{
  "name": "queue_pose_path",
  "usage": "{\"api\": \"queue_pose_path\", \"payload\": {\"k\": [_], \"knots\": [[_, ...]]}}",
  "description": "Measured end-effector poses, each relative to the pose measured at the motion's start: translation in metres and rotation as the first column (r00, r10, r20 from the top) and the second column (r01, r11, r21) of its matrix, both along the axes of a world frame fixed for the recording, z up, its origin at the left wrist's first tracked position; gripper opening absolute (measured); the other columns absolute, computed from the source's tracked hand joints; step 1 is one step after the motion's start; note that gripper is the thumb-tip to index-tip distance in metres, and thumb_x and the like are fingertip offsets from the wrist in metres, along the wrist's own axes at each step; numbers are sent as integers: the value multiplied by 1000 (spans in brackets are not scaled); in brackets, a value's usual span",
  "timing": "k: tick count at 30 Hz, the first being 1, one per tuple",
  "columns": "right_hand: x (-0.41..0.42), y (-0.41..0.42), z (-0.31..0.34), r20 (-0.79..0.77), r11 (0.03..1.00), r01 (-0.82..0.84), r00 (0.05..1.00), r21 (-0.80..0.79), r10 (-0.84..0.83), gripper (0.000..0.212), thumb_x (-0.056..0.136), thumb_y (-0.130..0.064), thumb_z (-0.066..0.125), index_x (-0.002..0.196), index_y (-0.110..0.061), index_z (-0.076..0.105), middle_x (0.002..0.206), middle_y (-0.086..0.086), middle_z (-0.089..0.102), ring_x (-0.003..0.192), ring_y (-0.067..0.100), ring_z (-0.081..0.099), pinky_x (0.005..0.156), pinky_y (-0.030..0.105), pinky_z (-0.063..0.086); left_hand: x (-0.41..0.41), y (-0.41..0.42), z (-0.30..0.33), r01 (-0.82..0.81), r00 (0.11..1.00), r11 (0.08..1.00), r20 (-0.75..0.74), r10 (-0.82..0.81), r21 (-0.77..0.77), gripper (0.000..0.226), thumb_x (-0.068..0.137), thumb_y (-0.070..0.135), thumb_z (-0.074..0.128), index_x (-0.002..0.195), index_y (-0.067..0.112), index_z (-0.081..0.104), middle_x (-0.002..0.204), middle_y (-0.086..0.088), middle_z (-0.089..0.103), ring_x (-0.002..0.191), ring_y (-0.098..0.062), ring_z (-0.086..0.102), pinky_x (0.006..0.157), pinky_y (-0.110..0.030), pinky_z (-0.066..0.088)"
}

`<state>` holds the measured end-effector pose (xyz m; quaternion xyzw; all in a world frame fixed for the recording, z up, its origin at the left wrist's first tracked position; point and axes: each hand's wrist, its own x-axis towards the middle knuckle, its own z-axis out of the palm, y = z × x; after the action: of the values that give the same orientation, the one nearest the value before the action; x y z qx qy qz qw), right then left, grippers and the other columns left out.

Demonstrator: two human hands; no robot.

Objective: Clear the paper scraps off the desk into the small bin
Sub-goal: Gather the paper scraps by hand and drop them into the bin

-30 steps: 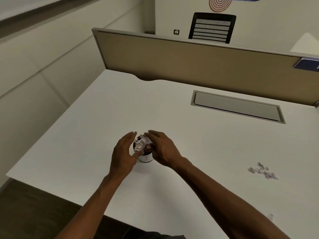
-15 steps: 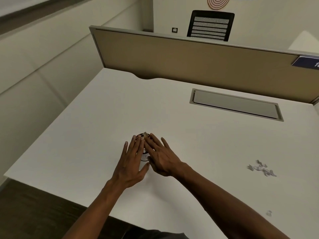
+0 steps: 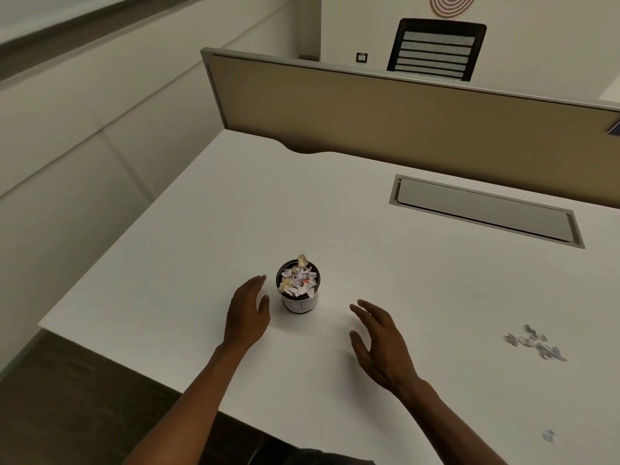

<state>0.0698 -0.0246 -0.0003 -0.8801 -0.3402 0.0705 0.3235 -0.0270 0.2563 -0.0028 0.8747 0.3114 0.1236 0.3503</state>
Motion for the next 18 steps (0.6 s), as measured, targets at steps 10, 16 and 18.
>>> {"api": "queue_pose_path", "payload": {"k": [10,16,18], "knots": [[-6,-25,-9,-79,993,90,992,-76,-96,47,93,-27,66,140,-27,56,146,-6,52,137,12,46,106,21,35,-6,8,-17,-36,996,994,-79,45,108,21,88,-2,66,106,2,75,104,-16,68,96,-33,66,82,-31,51],[-9,-24,-10,-102,991,112,988,-76,-120,45,93,-27,67,137,-27,59,145,-6,53,136,13,48,107,22,35,-5,3,2,-193,976,981,105,190,19,17,85,-3,71,98,6,78,95,-11,76,89,-25,71,78,-22,48],[-11,-25,-11,-110,989,124,985,-77,-132,44,92,-27,68,136,-27,60,144,-6,54,135,13,48,107,22,35,0,0,19,-270,933,959,223,282,-82,16,87,3,72,98,13,78,93,-3,75,84,-16,71,70,-16,50]]}}
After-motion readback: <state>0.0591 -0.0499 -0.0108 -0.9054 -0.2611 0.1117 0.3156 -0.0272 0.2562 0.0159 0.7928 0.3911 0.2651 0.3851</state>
